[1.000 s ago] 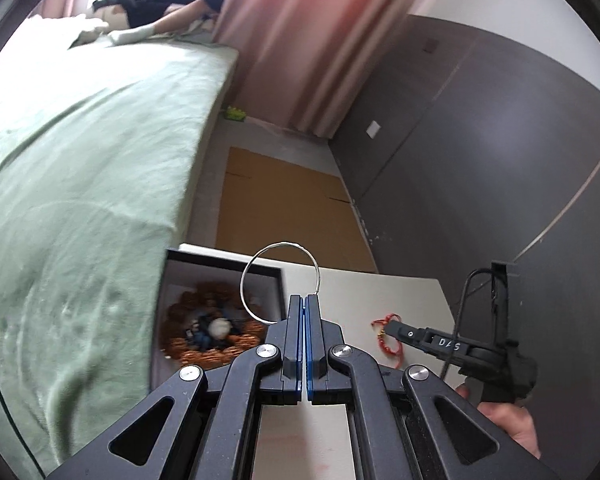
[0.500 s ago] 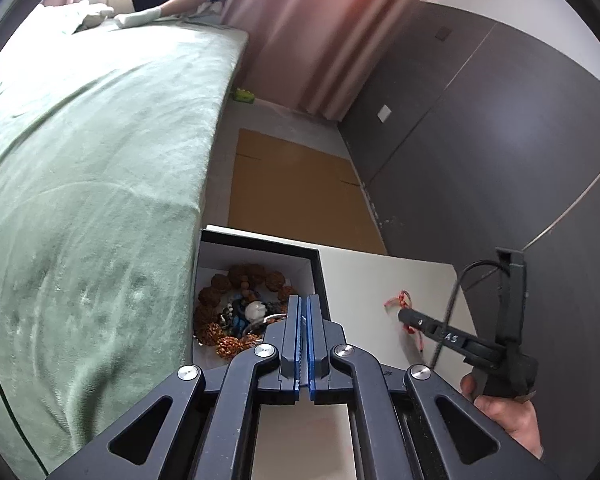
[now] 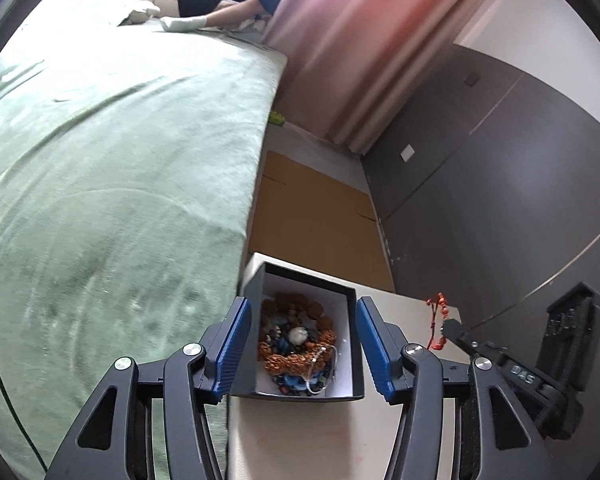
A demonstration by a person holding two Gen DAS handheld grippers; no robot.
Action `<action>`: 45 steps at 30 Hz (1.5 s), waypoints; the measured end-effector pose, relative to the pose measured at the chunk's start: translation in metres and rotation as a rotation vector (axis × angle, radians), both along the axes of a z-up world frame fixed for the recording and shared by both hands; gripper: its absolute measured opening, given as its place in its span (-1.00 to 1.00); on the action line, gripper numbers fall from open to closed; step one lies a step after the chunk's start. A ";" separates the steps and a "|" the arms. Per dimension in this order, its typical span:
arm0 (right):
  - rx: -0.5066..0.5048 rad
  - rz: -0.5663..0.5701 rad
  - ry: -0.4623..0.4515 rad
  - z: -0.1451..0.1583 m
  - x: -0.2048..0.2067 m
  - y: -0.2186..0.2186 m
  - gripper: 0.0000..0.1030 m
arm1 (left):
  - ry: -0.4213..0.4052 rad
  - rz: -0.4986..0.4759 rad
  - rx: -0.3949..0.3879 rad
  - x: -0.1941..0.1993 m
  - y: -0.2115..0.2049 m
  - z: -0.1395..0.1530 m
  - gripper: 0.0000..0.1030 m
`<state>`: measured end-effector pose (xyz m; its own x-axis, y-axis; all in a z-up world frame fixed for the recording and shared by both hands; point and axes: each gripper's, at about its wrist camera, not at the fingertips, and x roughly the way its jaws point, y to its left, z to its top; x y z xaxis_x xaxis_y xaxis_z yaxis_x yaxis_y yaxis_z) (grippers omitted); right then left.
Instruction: Organize jewelry
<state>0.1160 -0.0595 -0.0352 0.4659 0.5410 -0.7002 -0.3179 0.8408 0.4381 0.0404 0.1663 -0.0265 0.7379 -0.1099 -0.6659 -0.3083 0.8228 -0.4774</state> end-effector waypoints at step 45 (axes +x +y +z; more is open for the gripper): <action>-0.122 -0.057 -0.004 0.062 -0.077 -0.062 0.81 | 0.011 -0.060 0.225 -0.070 -0.080 0.067 0.99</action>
